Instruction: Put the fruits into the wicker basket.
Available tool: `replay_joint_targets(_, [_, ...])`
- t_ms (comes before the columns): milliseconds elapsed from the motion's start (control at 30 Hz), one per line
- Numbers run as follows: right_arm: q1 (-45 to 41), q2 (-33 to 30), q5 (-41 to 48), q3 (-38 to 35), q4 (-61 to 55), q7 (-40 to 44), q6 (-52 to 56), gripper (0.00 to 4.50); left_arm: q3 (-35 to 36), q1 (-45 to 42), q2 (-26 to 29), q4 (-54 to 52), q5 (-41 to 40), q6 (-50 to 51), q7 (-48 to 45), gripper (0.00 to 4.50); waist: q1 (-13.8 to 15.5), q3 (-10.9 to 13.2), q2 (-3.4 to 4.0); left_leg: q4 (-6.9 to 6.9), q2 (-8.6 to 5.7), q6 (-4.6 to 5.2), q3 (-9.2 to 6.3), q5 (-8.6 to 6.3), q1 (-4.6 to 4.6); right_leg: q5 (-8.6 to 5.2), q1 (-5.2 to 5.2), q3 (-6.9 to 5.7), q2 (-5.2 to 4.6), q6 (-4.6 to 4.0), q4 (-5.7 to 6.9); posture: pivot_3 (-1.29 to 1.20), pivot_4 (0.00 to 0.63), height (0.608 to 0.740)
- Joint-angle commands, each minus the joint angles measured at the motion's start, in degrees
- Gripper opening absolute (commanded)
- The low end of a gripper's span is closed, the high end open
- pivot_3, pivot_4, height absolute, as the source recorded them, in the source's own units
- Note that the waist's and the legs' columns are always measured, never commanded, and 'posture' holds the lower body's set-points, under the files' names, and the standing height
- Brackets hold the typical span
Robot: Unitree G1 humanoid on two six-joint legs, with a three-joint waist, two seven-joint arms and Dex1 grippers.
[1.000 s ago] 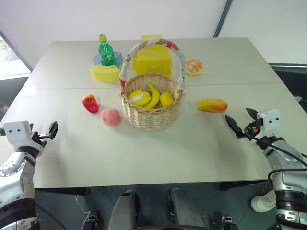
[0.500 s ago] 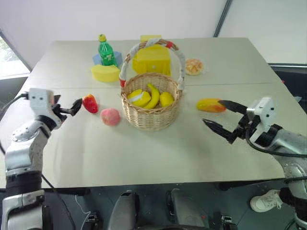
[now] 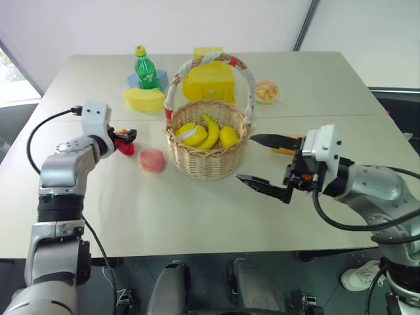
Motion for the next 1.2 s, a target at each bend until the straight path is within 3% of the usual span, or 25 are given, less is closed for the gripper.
replay_joint_targets(33, [1.04,0.43,-0.56,-0.08,-2.17,0.14,-1.92,4.46,0.12,-2.19,0.19,2.52,1.61,1.01,0.75,4.5,-0.13,0.0,-0.01,0.0,0.0,-0.01,0.01,0.01,0.0,0.0,-0.01,0.0,0.01,0.0,0.0,0.0,0.15,0.74])
replay_joint_targets(200, [2.25,1.11,-2.07,1.11,-2.0,0.11,-3.43,4.46,0.1,-3.78,-0.79,5.42,2.3,1.7,0.76,4.5,-0.02,0.0,-0.01,0.0,0.02,-0.05,0.0,0.03,0.02,0.0,0.0,0.0,0.03,0.0,0.03,0.0,0.15,0.74])
replay_joint_targets(300, [2.18,1.67,-2.8,1.91,-1.81,-0.13,-3.91,4.5,1.04,-4.16,-1.5,5.95,1.86,0.94,0.54,3.75,0.0,0.0,-0.01,0.0,0.02,-0.05,0.0,0.03,0.02,0.0,0.0,-0.01,0.02,0.0,0.03,0.0,0.15,0.74])
replay_joint_targets(400, [1.8,2.29,-3.57,2.5,-1.52,-0.31,-4.2,4.5,0.84,-4.16,-1.16,5.61,2.38,1.23,0.59,2.43,-0.02,0.01,-0.01,0.0,0.02,-0.06,-0.01,0.04,0.02,0.0,0.0,-0.01,0.02,0.0,0.04,0.0,0.15,0.74])
replay_joint_targets(433, [1.67,2.48,-3.89,2.66,-1.34,-0.37,-4.36,4.5,0.71,-4.07,-0.85,5.37,2.68,1.44,0.72,2.32,-0.04,0.01,-0.01,0.0,0.03,-0.06,-0.01,0.04,0.02,0.0,0.0,-0.01,0.02,0.0,0.04,0.0,0.15,0.74])
replay_joint_targets(633, [0.03,4.13,-8.33,3.3,2.37,-2.33,-6.76,4.5,6.89,0.99,4.16,-4.04,0.38,-3.03,-1.9,2.3,-0.5,0.01,-0.02,0.0,0.08,-0.07,0.02,0.04,0.02,0.0,-0.05,0.02,0.03,0.0,0.07,0.0,0.15,0.74])
replay_joint_targets(767, [-0.8,6.4,-7.35,2.69,5.35,-2.55,-7.02,4.5,14.52,12.0,7.46,-27.96,-15.08,-6.54,-20.07,2.3,-0.23,0.02,-0.02,-0.06,0.19,-0.12,0.05,0.06,0.0,0.0,-0.12,0.04,-0.08,-0.03,0.09,0.0,0.15,0.74])
replay_joint_targets(833, [-1.7,8.23,-4.76,1.49,6.38,-3.08,-6.19,4.5,15.73,15.12,8.14,-36.26,-22.09,-3.36,-24.03,2.3,0.1,0.02,-0.02,-0.08,0.16,-0.14,0.05,0.06,-0.04,0.0,-0.11,0.05,-0.31,-0.03,0.04,0.0,0.15,0.74])
replay_joint_targets(900, [-2.5,9.27,-4.1,1.02,7.37,-3.49,-5.95,4.5,13.79,15.92,8.26,-40.5,-25.21,-1.1,-24.78,2.3,0.61,0.02,-0.01,-0.09,0.03,-0.16,0.0,0.07,-0.02,0.0,-0.02,-0.04,-0.58,-0.04,0.02,0.0,0.15,0.74])
replay_joint_targets(1000, [-2.58,10.35,-6.03,2.18,9.97,-3.48,-7.55,4.5,5.46,12.13,5.17,-43.2,-24.54,1.96,-20.51,2.3,1.08,0.0,-0.01,-0.07,-0.1,-0.16,0.03,0.07,0.16,-0.01,0.2,-0.07,-0.7,-0.05,-0.02,0.0,0.15,0.74])
replay_joint_targets(1200, [-2.79,12.17,-6.84,2.59,9.72,-5.3,-7.71,4.5,-10.68,3.32,-1.71,-37.56,-13.58,-0.88,-15.13,2.3,1.11,0.01,-0.01,-0.02,-0.23,-0.08,0.03,0.05,0.08,0.01,0.14,-0.09,-0.34,0.02,-0.02,0.0,0.15,0.74])
